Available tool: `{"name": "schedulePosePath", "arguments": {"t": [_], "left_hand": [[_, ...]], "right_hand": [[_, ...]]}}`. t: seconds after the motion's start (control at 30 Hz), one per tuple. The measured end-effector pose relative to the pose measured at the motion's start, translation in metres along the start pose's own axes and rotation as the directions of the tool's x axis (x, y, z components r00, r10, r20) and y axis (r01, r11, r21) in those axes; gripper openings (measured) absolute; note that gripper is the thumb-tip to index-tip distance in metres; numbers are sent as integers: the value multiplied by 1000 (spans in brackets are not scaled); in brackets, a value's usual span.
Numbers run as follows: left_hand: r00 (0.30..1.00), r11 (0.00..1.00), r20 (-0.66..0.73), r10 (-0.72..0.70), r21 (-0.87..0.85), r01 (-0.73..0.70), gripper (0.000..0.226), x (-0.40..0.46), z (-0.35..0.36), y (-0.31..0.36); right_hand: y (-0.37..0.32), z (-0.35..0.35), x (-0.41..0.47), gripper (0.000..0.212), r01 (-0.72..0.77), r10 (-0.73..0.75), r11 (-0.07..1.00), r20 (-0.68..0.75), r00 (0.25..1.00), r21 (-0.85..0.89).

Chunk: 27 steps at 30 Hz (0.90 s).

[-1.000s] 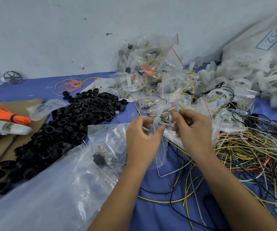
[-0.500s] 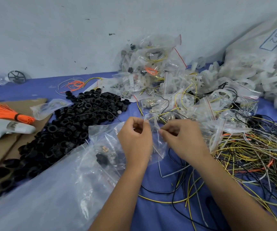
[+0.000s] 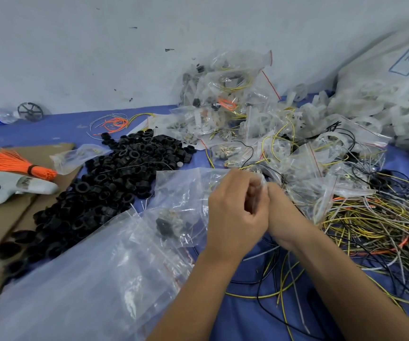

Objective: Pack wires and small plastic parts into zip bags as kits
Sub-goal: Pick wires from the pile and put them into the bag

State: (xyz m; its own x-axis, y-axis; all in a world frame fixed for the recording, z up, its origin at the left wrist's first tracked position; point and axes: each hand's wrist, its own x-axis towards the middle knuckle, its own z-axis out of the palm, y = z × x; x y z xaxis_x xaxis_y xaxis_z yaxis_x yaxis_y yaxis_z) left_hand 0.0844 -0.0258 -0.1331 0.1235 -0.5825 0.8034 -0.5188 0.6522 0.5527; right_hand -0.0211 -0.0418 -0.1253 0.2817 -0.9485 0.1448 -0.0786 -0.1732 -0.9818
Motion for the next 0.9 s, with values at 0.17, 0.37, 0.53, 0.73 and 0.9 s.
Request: {"name": "schedulePosePath", "arguments": {"t": [0.17, 0.37, 0.53, 0.73, 0.9], "left_hand": [[999, 998, -15, -52, -21, 52, 14, 0, -2, -3], [993, 995, -62, -100, -35, 98, 14, 3, -5, -6], [986, 990, -87, -141, -36, 138, 14, 5, -6, -7], [991, 992, -51, -125, -36, 123, 11, 2, -3, -5], [979, 980, -85, -187, -82, 180, 14, 3, -5, -8]], "right_hand": [[-3, 3, -1, 34, -145, 104, 943, 148, 984, 299], [-10, 2, 3, 57, -348, 191, 710, 308, 932, 613], [-7, 7, 5, 59, -329, 238, 750, 230, 944, 574], [-5, 8, 3, 66, -366, 228, 703, 295, 928, 609], [0, 12, 9, 62, -152, 159, 925, 8, 987, 347]]}}
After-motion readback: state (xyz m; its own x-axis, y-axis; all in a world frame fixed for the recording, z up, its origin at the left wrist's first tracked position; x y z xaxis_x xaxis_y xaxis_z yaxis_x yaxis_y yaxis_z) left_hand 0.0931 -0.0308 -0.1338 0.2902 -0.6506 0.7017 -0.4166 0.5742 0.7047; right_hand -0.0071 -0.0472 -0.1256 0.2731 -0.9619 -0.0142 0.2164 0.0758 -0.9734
